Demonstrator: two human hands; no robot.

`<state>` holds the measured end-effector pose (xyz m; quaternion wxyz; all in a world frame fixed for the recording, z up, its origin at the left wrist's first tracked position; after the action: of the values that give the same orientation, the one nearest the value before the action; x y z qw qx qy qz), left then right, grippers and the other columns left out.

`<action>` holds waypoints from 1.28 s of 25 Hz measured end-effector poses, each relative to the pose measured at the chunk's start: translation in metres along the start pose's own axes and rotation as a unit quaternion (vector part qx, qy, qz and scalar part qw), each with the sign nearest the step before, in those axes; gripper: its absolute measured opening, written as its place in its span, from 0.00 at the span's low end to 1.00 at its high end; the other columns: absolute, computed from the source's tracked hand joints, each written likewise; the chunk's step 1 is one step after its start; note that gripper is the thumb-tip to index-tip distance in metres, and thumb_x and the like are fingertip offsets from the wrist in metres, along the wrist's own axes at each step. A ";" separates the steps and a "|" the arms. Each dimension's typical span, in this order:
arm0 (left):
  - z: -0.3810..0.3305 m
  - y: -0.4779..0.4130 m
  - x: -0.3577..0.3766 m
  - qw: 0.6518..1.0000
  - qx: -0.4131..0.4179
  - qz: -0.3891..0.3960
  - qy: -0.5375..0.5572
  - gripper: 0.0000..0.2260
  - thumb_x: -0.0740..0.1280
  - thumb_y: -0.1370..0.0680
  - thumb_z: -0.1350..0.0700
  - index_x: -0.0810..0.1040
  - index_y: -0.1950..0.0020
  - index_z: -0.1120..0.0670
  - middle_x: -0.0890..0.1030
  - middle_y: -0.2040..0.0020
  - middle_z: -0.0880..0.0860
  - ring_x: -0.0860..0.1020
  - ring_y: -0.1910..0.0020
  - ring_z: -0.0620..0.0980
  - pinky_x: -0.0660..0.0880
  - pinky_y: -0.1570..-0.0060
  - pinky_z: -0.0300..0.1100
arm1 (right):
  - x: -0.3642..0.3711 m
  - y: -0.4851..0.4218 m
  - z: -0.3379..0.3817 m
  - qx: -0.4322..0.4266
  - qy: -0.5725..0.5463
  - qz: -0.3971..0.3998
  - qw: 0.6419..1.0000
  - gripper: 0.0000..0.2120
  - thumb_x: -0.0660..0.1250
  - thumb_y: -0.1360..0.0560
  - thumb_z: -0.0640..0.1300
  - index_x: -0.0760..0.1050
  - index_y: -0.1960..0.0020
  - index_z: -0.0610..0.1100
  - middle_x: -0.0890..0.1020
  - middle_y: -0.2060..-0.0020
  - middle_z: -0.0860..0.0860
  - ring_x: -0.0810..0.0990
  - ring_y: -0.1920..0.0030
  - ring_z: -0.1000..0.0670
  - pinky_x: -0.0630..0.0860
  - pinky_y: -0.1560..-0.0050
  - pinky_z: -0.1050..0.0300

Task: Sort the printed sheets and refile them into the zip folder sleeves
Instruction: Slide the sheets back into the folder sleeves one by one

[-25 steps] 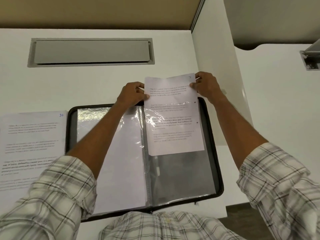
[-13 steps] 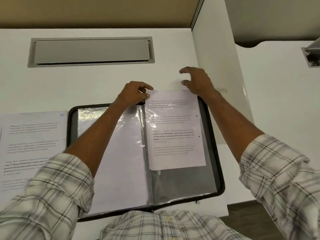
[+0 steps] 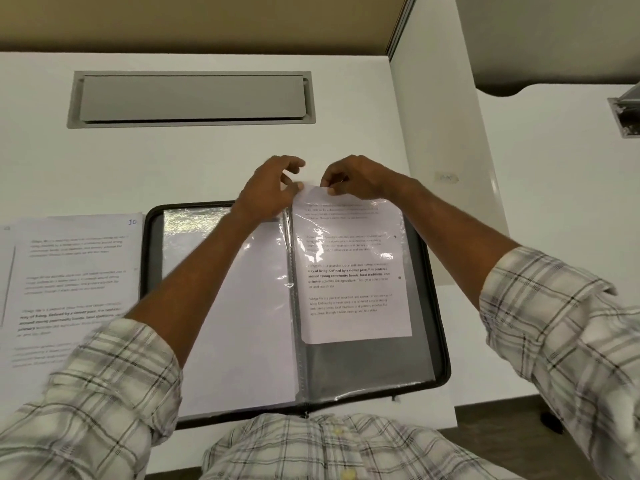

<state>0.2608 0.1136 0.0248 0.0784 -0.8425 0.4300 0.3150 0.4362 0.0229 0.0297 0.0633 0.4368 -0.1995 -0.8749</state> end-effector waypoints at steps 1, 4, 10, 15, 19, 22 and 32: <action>-0.010 0.013 0.001 0.999 0.029 -0.041 -0.005 0.16 0.69 0.19 0.57 0.76 0.30 0.51 0.77 0.38 0.50 0.78 0.48 0.45 0.78 0.44 0.44 | -0.001 -0.002 -0.002 0.004 -0.003 0.010 1.000 0.10 0.71 0.21 0.40 0.82 0.40 0.42 0.83 0.48 0.50 0.78 0.49 0.52 0.72 0.51 0.67; -0.036 0.069 0.021 0.991 0.108 -0.068 -0.030 0.14 0.68 0.18 0.56 0.76 0.31 0.53 0.77 0.37 0.51 0.76 0.40 0.48 0.73 0.40 0.43 | -0.004 -0.007 -0.007 0.030 -0.049 0.030 0.998 0.09 0.70 0.21 0.39 0.82 0.41 0.42 0.83 0.49 0.50 0.79 0.50 0.51 0.73 0.47 0.60; -0.029 0.186 0.102 0.982 0.138 0.046 -0.121 0.23 0.67 0.17 0.49 0.72 0.24 0.55 0.71 0.23 0.54 0.66 0.22 0.53 0.61 0.21 0.50 | 0.007 -0.013 0.002 0.048 -0.019 0.137 0.989 0.08 0.71 0.22 0.40 0.83 0.44 0.46 0.82 0.60 0.57 0.78 0.61 0.57 0.73 0.54 0.61; -0.015 0.213 0.140 0.973 0.144 0.063 -0.171 0.26 0.63 0.16 0.46 0.68 0.21 0.56 0.63 0.18 0.55 0.56 0.17 0.54 0.54 0.19 0.55 | 0.021 -0.002 0.009 0.097 -0.093 0.186 0.973 0.20 0.66 0.20 0.61 0.81 0.41 0.46 0.85 0.60 0.56 0.82 0.59 0.53 0.76 0.56 0.61; -0.016 0.209 0.143 0.975 0.126 0.054 -0.175 0.28 0.62 0.16 0.44 0.65 0.19 0.56 0.58 0.16 0.55 0.52 0.16 0.54 0.50 0.18 0.54 | 0.026 0.011 0.013 0.038 -0.050 0.186 0.980 0.24 0.75 0.26 0.57 0.78 0.39 0.41 0.83 0.52 0.51 0.79 0.57 0.57 0.72 0.59 0.70; -0.020 0.205 0.141 0.973 0.133 0.048 -0.185 0.30 0.63 0.16 0.44 0.64 0.19 0.57 0.58 0.16 0.56 0.52 0.16 0.54 0.49 0.18 0.53 | 0.029 0.015 0.011 0.030 -0.047 0.200 0.978 0.16 0.78 0.26 0.44 0.79 0.42 0.41 0.81 0.55 0.56 0.77 0.59 0.59 0.70 0.60 0.66; -0.023 0.201 0.161 0.958 0.142 0.047 -0.245 0.35 0.55 0.15 0.35 0.58 0.17 0.57 0.53 0.15 0.55 0.47 0.16 0.53 0.45 0.18 0.53 | 0.009 0.034 0.011 0.071 0.133 0.109 0.983 0.19 0.78 0.33 0.64 0.79 0.54 0.51 0.79 0.57 0.60 0.77 0.51 0.51 0.67 0.46 0.49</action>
<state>0.1851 -0.1281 -0.0255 0.2853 -0.6986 0.4767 0.4509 0.4194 -0.0076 0.0426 0.1527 0.5286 -0.2972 -0.7804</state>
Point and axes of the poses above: each hand's wrist, its own y-axis away from the middle knuckle, its own x-axis out of the palm, z = x × y, the point moved 5 cm from there along -y, towards the middle knuckle
